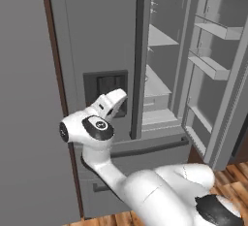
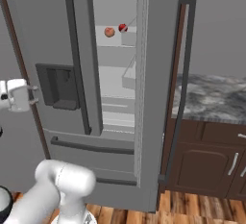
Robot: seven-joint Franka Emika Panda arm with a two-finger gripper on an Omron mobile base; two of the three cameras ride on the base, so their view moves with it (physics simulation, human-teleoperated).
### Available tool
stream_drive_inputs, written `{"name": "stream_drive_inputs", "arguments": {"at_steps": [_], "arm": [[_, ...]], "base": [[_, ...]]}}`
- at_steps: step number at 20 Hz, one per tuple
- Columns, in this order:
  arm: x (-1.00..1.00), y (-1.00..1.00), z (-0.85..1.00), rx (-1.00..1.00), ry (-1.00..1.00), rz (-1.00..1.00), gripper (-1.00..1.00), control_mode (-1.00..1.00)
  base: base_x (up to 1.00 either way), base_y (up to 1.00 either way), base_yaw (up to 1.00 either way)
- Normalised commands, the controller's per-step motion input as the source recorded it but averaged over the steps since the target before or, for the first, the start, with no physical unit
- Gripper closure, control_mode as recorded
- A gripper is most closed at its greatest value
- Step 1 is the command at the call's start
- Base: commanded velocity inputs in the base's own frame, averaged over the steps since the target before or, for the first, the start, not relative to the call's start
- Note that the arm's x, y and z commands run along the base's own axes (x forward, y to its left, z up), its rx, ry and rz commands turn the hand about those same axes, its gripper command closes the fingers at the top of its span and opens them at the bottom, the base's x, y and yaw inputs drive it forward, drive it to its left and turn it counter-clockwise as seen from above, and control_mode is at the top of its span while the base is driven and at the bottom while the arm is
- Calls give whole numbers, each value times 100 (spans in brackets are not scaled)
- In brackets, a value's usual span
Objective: Place the peach in the correct fridge rack based on whether it is a fruit or vegetable. Finally, close the fridge door.
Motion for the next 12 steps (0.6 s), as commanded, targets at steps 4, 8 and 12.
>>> {"name": "stream_drive_inputs", "arguments": {"at_steps": [4, 8, 12], "arm": [[-73, -78, 71, 57, 2, 0, -100, -100], [-69, -70, 27, 59, 0, 0, -100, -100], [-66, -74, 3, 66, 1, 0, -100, -100]], "base": [[0, 0, 0], [0, 0, 0], [0, 0, 0]]}}
